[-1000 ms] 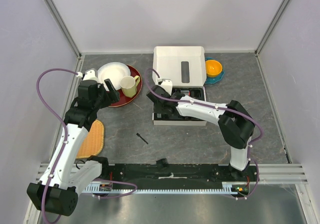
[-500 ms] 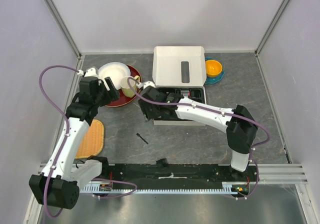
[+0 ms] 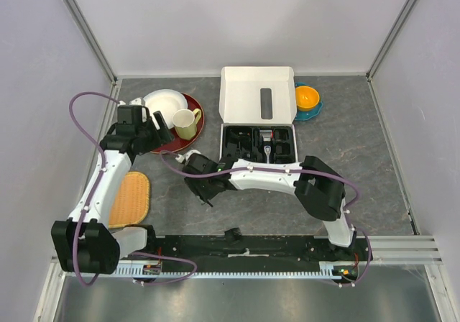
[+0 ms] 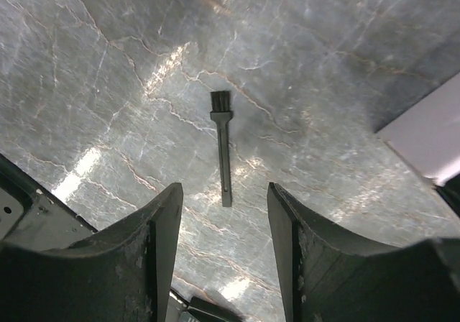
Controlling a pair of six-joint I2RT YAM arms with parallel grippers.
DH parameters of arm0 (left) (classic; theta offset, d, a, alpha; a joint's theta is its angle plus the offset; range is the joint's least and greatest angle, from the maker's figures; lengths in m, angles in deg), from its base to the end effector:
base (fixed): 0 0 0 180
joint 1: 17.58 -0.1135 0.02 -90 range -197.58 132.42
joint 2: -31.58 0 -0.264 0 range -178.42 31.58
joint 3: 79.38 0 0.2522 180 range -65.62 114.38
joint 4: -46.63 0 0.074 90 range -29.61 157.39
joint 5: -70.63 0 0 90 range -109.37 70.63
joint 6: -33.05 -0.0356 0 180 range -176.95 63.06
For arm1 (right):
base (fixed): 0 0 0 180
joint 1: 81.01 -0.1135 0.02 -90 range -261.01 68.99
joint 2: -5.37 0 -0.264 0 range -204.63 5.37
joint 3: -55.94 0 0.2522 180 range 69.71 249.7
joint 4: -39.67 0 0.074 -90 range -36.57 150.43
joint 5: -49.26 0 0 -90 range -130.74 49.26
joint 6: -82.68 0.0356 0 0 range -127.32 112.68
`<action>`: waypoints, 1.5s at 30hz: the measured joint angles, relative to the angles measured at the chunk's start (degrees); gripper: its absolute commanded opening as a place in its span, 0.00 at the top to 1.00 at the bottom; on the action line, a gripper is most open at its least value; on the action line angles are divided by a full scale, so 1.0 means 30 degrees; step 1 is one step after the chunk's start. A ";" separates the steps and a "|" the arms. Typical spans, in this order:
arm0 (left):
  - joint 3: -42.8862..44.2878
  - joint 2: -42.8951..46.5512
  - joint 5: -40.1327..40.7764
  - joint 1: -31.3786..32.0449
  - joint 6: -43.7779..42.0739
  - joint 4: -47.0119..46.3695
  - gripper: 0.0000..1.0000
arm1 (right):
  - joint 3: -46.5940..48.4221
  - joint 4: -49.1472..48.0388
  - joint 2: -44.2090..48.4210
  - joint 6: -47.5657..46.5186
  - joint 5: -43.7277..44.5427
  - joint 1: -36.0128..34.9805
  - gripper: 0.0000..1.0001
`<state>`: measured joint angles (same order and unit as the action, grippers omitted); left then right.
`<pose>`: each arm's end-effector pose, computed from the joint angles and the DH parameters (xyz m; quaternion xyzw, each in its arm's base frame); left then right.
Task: Sort the hair-cutting tools
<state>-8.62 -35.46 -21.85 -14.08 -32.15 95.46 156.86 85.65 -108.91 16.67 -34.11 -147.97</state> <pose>0.2455 -0.0166 0.2953 -0.1626 0.9096 -0.1127 0.3652 0.1720 0.3938 0.2018 -0.3384 0.9015 0.1491 0.2248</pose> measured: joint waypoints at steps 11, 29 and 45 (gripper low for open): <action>0.0153 -0.0852 -0.2754 -0.1953 0.0087 -0.0029 0.22 | 0.0860 0.0415 -0.2222 0.1020 -0.0029 -0.0306 0.51; 0.0153 -0.0838 -0.4320 -0.3184 0.0168 -0.0284 0.23 | 0.3249 0.2856 -0.3708 0.2441 0.1552 -0.0525 0.74; 0.0138 -0.0714 -0.4794 -0.3308 0.0240 -0.0342 0.23 | 0.3424 0.3191 -0.3774 0.2550 0.1246 -0.0525 1.00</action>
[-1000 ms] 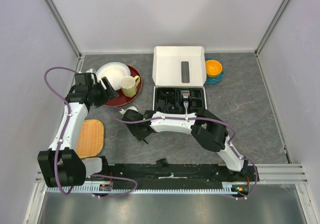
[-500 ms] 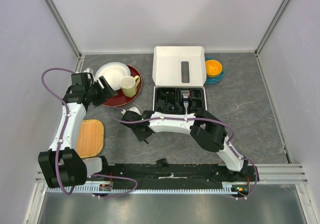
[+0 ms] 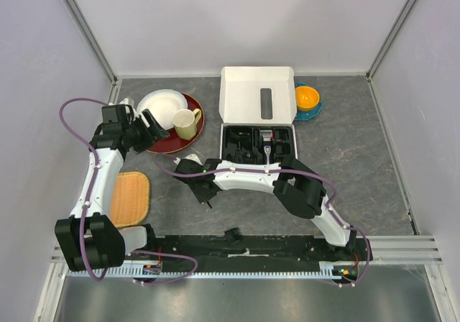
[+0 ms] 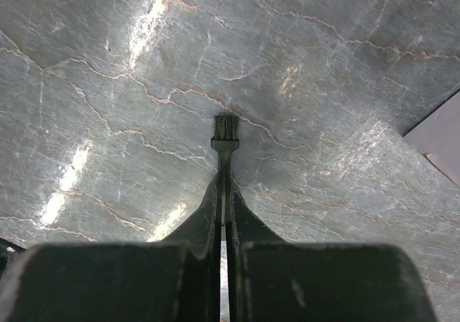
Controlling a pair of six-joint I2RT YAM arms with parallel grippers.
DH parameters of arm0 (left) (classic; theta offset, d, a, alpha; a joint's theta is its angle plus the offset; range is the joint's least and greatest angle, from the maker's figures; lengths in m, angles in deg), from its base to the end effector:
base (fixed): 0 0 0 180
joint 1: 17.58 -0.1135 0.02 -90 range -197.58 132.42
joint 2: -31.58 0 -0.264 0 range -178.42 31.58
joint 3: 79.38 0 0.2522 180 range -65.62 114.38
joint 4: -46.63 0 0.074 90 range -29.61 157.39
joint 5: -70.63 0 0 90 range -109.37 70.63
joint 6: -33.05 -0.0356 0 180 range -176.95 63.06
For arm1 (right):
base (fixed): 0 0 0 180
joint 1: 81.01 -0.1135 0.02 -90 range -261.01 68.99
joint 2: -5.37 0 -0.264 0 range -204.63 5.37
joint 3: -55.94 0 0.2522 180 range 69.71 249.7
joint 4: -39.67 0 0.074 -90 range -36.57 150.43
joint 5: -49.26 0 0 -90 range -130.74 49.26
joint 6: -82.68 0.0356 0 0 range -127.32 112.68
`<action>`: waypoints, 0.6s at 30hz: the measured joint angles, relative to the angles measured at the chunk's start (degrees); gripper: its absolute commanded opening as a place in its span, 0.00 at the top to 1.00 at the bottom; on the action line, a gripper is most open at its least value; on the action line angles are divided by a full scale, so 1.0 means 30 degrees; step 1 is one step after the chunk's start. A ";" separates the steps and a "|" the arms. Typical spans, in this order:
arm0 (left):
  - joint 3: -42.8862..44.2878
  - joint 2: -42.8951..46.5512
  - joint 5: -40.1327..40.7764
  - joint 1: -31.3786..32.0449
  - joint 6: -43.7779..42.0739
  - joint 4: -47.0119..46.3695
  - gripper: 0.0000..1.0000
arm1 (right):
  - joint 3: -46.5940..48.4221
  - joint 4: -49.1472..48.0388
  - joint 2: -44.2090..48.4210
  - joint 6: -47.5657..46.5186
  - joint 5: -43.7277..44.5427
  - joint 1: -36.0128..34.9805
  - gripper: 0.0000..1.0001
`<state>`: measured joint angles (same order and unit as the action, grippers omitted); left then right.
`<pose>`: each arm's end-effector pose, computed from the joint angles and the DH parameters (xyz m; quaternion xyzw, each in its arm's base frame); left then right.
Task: Sort the hair-cutting tools
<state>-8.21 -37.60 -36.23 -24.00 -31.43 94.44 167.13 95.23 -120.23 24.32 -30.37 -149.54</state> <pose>0.2531 0.0181 0.2915 -0.1992 0.8964 -0.1957 0.3443 0.1726 0.4213 0.1630 -0.2954 0.9353 0.0757 0.1794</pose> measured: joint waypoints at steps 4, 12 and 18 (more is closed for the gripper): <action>-0.0015 0.0007 -0.0029 0.0000 0.0000 -0.0029 0.23 | -0.0007 -0.0036 0.0036 -0.0095 0.0000 0.0000 1.00; -0.0022 0.0007 -0.0066 0.0000 0.0000 -0.0117 0.23 | -0.0408 0.0248 0.0838 -0.0109 0.0240 0.0007 1.00; -0.0073 0.0007 -0.0080 0.0000 0.0007 -0.0138 0.24 | -0.0481 0.0262 0.2361 0.0058 0.0765 0.0146 1.00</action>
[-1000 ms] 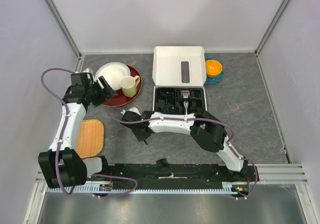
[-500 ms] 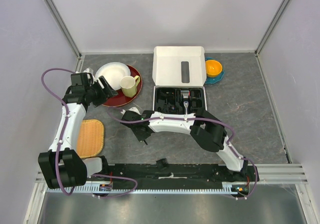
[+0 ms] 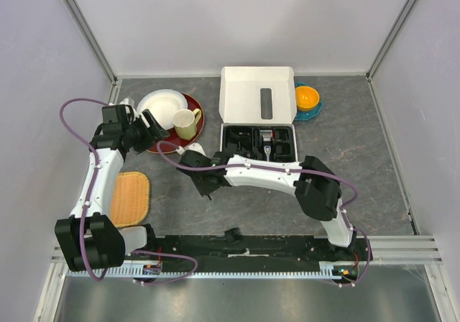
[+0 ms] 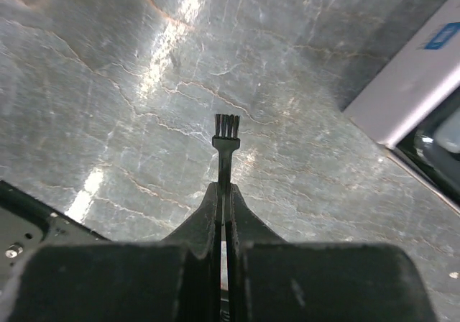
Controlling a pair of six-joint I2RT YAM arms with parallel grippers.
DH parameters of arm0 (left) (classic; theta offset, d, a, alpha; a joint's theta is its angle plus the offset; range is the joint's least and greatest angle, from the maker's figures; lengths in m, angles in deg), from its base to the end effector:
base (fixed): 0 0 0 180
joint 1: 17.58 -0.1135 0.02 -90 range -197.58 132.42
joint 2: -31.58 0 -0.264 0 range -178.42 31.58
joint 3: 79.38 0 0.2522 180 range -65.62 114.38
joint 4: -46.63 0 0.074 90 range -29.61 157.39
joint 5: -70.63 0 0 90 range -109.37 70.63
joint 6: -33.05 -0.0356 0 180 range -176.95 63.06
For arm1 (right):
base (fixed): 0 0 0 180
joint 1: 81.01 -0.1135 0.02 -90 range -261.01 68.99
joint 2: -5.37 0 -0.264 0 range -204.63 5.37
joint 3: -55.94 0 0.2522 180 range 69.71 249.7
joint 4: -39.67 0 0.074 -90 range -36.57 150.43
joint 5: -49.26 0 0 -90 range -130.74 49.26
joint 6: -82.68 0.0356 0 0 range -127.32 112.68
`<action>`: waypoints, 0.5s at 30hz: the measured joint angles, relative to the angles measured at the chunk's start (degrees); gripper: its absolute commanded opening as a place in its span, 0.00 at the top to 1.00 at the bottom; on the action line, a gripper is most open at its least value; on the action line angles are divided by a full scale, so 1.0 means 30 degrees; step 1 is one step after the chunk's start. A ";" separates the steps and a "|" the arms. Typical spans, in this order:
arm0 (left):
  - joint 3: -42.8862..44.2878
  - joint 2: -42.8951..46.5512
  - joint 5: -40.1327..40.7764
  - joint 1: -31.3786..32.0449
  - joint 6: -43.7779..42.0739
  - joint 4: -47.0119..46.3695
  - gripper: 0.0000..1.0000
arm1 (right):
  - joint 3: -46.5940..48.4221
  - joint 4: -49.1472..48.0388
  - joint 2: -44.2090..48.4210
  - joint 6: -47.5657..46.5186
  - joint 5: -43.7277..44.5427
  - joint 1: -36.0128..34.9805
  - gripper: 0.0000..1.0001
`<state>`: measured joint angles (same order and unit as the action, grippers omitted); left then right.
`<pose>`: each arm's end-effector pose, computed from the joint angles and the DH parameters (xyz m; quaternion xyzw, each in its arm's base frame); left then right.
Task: Sort the hair-cutting tools
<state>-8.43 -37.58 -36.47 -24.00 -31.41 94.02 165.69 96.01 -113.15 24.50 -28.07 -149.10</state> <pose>0.2533 0.0180 0.2909 -0.1981 0.8957 -0.1978 0.3456 0.1718 0.4063 0.2084 -0.2795 0.9297 0.0946 0.2203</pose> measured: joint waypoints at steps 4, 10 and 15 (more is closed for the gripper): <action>-0.0066 0.0007 0.0000 0.0000 0.0000 -0.0015 0.24 | -0.0342 -0.0036 0.1450 0.0393 0.0525 0.0415 1.00; -0.0117 0.0007 -0.0255 0.0000 0.0000 -0.0204 0.24 | -0.1435 -0.0117 0.3366 0.1501 0.2718 0.2055 1.00; -0.0124 0.0007 -0.0481 0.0000 0.0000 -0.0262 0.24 | -0.3082 -0.0670 0.4350 0.2987 0.3920 0.3854 1.00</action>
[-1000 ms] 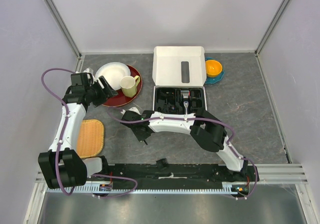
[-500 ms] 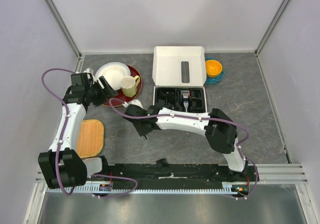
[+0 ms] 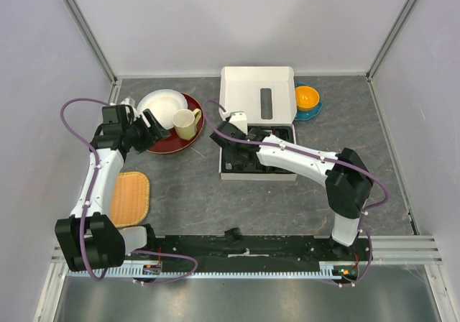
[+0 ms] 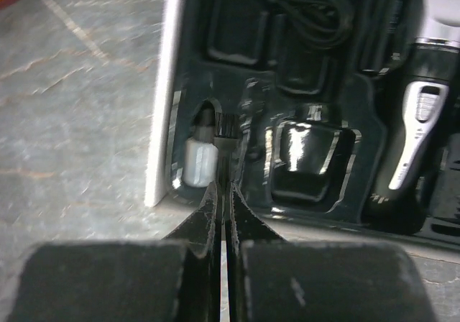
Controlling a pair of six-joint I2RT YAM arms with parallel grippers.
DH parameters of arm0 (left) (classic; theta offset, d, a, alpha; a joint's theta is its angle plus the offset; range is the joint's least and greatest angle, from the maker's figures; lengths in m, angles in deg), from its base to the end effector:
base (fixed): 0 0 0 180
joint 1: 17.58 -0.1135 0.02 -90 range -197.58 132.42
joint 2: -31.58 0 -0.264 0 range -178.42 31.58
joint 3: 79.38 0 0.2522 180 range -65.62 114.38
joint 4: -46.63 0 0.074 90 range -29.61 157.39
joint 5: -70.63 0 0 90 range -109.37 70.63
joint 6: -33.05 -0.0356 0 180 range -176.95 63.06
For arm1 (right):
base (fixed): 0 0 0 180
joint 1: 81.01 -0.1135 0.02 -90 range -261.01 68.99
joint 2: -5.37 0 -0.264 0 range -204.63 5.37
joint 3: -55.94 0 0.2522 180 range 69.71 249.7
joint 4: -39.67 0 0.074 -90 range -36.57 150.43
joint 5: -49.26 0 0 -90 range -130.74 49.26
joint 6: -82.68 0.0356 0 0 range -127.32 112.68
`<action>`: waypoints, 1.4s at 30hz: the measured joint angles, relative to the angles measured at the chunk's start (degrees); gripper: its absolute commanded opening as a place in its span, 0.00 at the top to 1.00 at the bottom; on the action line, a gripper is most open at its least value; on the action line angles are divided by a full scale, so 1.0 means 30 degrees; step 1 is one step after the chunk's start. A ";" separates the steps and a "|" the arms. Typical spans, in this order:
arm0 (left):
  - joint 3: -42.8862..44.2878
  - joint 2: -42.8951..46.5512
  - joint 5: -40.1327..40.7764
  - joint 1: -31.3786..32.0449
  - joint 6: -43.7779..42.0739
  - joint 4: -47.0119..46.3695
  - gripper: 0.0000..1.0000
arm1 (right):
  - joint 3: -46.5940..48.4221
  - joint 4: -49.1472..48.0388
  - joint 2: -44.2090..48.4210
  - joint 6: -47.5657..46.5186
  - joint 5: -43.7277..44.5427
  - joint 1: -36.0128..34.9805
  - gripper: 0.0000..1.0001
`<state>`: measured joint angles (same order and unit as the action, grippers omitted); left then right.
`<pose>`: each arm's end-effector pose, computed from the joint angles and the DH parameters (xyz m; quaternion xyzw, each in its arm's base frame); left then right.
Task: Sort the hair-cutting tools
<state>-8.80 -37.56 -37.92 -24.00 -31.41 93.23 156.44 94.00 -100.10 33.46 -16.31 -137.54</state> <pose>0.2538 0.0172 0.2901 -0.1921 0.8940 -0.2094 0.3464 0.2307 0.3222 0.2546 -0.0737 0.9413 0.0595 0.3241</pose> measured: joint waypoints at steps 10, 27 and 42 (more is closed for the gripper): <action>-0.0007 0.0000 -0.0066 0.0000 0.0007 -0.0007 0.24 | -0.1268 -0.1574 0.0226 0.1953 0.1209 0.0991 1.00; -0.0007 0.0000 -0.0357 0.0000 0.0007 -0.0015 0.24 | -0.1515 -0.2382 -0.0313 0.2586 0.1676 0.0998 1.00; -0.0007 0.0000 -0.0357 0.0000 0.0007 -0.0022 0.24 | -0.2040 -0.2382 -0.0758 0.2696 0.1690 0.1013 1.00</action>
<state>-8.82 -37.56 -38.99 -24.00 -31.38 93.17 150.32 86.86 -102.37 41.54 -11.24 -134.50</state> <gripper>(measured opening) 0.760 0.005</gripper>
